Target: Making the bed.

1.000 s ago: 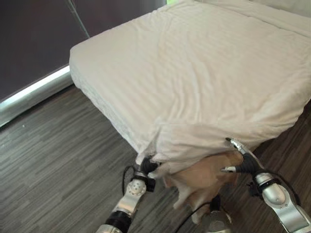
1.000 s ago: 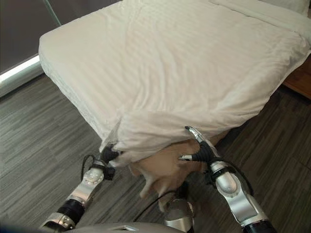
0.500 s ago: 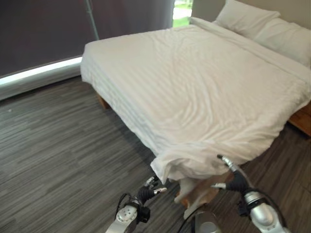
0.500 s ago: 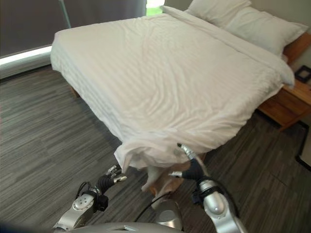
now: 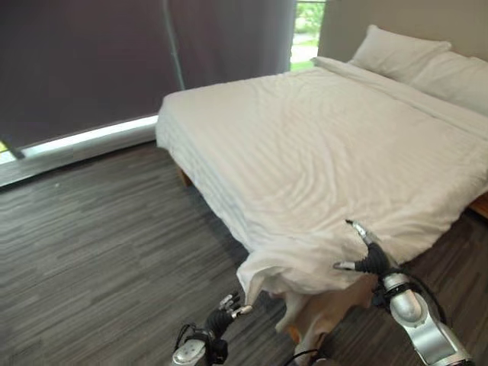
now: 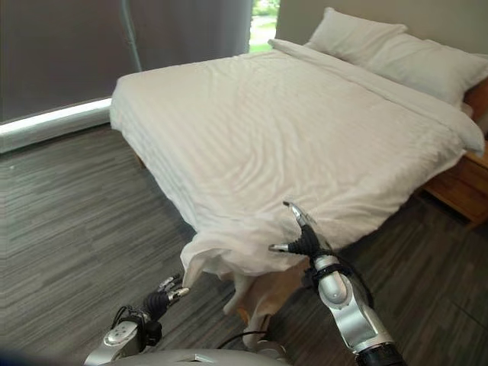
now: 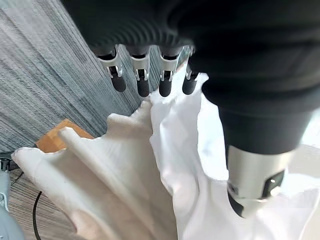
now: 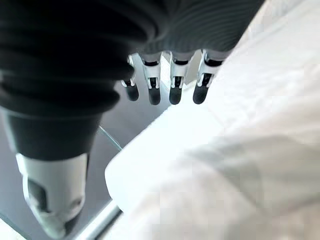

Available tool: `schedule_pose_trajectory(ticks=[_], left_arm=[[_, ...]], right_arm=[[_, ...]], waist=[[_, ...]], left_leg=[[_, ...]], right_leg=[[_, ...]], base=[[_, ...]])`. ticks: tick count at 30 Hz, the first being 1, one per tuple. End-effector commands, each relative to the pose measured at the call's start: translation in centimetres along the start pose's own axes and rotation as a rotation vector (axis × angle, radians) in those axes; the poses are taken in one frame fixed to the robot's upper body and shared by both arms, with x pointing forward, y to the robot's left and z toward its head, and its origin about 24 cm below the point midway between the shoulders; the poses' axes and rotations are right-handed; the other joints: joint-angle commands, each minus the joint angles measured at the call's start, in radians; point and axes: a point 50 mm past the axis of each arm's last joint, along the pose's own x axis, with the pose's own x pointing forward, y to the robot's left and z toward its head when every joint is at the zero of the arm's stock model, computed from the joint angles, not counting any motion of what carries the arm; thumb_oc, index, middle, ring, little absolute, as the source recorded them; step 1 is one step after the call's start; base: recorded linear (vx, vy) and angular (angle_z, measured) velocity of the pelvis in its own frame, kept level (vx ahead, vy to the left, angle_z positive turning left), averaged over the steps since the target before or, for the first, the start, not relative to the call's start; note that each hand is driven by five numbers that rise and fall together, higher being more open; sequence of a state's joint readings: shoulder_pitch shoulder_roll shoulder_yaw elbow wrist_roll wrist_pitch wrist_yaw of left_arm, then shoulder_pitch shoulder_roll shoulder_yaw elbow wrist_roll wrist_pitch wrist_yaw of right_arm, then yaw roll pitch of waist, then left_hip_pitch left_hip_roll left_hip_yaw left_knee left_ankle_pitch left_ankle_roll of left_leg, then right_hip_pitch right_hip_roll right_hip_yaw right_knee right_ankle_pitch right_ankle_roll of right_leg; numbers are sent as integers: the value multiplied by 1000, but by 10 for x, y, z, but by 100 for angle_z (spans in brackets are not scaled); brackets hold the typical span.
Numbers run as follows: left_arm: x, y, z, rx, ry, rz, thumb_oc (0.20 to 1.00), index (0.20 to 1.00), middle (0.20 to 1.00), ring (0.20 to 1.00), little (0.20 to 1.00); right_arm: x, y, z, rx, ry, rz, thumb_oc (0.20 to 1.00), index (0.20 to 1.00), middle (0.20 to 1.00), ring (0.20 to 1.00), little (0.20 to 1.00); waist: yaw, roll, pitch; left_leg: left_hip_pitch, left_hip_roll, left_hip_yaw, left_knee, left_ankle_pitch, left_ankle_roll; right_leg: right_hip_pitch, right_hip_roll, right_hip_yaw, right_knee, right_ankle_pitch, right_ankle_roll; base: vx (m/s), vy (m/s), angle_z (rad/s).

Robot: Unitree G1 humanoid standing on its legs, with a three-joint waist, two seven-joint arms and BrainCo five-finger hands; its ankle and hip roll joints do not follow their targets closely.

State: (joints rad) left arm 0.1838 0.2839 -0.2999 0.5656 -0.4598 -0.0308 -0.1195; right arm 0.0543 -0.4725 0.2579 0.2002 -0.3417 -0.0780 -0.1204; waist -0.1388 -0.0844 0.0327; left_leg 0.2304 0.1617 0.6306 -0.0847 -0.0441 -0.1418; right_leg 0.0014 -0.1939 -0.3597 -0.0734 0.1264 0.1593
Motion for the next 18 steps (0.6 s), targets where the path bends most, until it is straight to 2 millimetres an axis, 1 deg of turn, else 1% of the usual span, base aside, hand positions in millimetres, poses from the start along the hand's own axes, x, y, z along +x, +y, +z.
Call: schedule_pose_trajectory(ticks=[1,2,3,4,5,6,7,9,12,13,14,15,16,17,18], left_arm=[[8,1,22,-1,-69,-27,1000,1000,1000,1000,1000],[10,3,19,-8,-50,-17,1000,1000,1000,1000,1000],[10,4,20,-11,-50,-13,1000,1000,1000,1000,1000],[11,6,19,-14,-43,-4,1000,1000,1000,1000,1000],[11,6,19,-16,-45,0,1000,1000,1000,1000,1000],[12,7,19,-15,-40,4,1000,1000,1000,1000,1000],[12,8,18,-15,-36,9,1000,1000,1000,1000,1000],[13,5,19,-26,-41,10,1000,1000,1000,1000,1000],[15,2,22,-33,-58,6,1000,1000,1000,1000,1000],[15,2,22,-33,-58,6,1000,1000,1000,1000,1000],[16,0,24,-37,-71,1,1000,1000,1000,1000,1000],[16,0,24,-37,-70,0,1000,1000,1000,1000,1000],[16,-2,26,-36,-79,-7,1000,1000,1000,1000,1000],[16,-2,26,-36,-79,-7,1000,1000,1000,1000,1000],[17,-3,30,-24,-96,-15,1000,1000,1000,1000,1000]], right_arm=[[33,-17,17,5,-33,-50,1000,1000,1000,1000,1000],[43,-3,10,17,21,4,890,890,890,890,890],[45,3,9,25,41,26,501,501,501,501,501],[47,6,9,33,49,40,200,200,200,200,200],[47,8,11,48,41,54,200,200,200,200,200],[47,8,18,64,11,59,200,200,200,200,200],[46,7,20,65,-4,61,200,200,200,200,200],[41,6,28,81,-52,65,200,200,200,200,200],[28,5,43,99,-150,83,200,200,200,200,200],[27,5,43,99,-149,84,200,200,200,200,200],[17,6,44,88,-176,104,200,200,200,200,200],[17,5,44,88,-175,104,200,200,200,200,200],[11,7,44,82,-186,118,200,200,200,200,200],[11,7,44,82,-186,118,200,200,200,200,200],[-3,9,39,93,-181,142,200,200,200,200,200]], waist=[[19,23,54],[30,25,56],[36,26,57],[43,27,57],[45,28,59],[47,28,60],[48,28,60],[45,27,64],[30,25,74],[31,26,73],[21,25,79],[22,26,77],[15,25,81],[15,25,81],[-1,25,87]], left_leg=[[-21,-28,-84,-3,9,74],[-24,-28,-88,-3,11,70],[-26,-28,-92,-3,13,69],[-28,-28,-93,-3,14,67],[-30,-28,-95,-3,17,65],[-32,-29,-97,-3,19,64],[-34,-30,-99,-3,19,64],[-35,-32,-100,-3,19,64],[-38,-35,-95,-3,19,66],[-38,-35,-94,-3,19,67],[-39,-36,-91,-3,19,68],[-39,-36,-91,-3,18,68],[-40,-37,-88,-3,18,69],[-40,-37,-88,-3,18,69],[-39,-39,-79,-3,17,70]], right_leg=[[86,-11,-27,87,-62,42],[95,-11,-40,75,-62,39],[100,-12,-47,69,-62,38],[103,-13,-52,65,-60,37],[108,-15,-58,61,-57,37],[111,-16,-64,60,-54,37],[112,-17,-66,59,-53,38],[112,-20,-65,60,-46,41],[98,-22,-54,75,-38,44],[97,-23,-54,76,-38,44],[90,-22,-46,83,-37,45],[89,-22,-46,84,-37,45],[85,-23,-42,87,-35,45],[85,-23,-42,87,-35,45],[74,-24,-32,96,-31,48]], base=[[46,-31,24],[53,-30,15],[43,-18,15],[25,-15,17],[24,-2,31],[22,1,23],[25,12,17],[0,0,0],[-6,10,0],[-17,33,-7],[-11,22,-8],[-17,30,-7],[-6,10,-7],[-11,41,-14],[-3,43,-21]])
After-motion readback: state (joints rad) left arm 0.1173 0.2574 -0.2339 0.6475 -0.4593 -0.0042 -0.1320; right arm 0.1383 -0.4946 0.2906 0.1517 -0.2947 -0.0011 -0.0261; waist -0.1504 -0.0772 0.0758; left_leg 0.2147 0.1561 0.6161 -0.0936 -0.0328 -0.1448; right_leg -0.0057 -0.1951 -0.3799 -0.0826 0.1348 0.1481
